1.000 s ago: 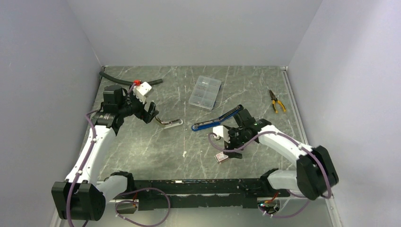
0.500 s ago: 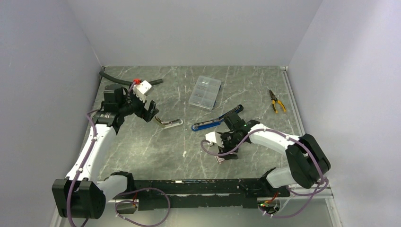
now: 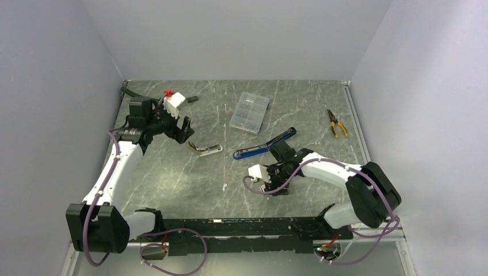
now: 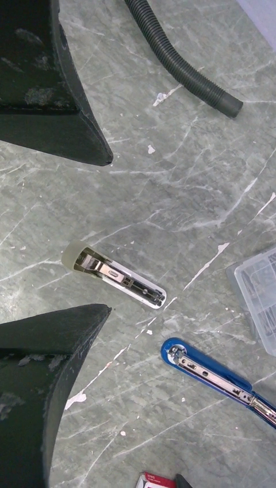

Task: Load the staples into the stapler

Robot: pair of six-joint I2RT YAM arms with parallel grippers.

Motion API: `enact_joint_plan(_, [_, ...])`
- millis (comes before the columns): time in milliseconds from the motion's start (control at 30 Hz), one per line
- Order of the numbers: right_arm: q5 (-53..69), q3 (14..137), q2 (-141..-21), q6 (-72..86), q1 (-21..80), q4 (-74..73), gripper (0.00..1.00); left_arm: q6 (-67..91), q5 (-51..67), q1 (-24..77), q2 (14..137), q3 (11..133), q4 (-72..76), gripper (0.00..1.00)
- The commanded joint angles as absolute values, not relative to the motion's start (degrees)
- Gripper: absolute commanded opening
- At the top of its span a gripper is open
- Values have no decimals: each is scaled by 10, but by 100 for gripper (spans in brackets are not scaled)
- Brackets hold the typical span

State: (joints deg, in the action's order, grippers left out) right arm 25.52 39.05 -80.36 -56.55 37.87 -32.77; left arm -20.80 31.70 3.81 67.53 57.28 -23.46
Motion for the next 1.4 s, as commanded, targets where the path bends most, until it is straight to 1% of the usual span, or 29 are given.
enact_joint_plan(0, [259, 404, -791, -564, 383, -341, 67, -198, 337, 37, 680, 595, -235, 95])
enact_joint_plan(100, [258, 398, -791, -564, 383, -333, 64, -198, 341, 37, 680, 592, -232, 95])
enact_joint_plan(233, [259, 398, -809, -552, 385, -328, 52, -193, 363, 37, 671, 580, -226, 95])
enact_joint_plan(300, [254, 401, -815, -531, 385, -316, 46, -178, 401, 37, 666, 571, -226, 95])
enact_joint_plan(467, [255, 429, -820, -463, 385, -303, 36, -128, 485, 55, 656, 547, -216, 95])
enact_joint_plan(600, [244, 428, -785, -410, 385, -262, 36, -98, 514, 99, 670, 532, -206, 95])
enact_joint_plan(767, [238, 445, -740, -363, 384, -226, 36, -28, 552, 143, 743, 573, -215, 88])
enact_joint_plan(1000, [232, 469, -727, -355, 374, -233, 36, 54, 567, 238, 862, 620, -193, 87])
enact_joint_plan(1200, [230, 453, -694, -346, 372, -224, 36, 123, 623, 274, 965, 656, -164, 79])
enact_joint_plan(1367, [232, 440, -673, -345, 367, -217, 36, 126, 635, 306, 1018, 680, -168, 79])
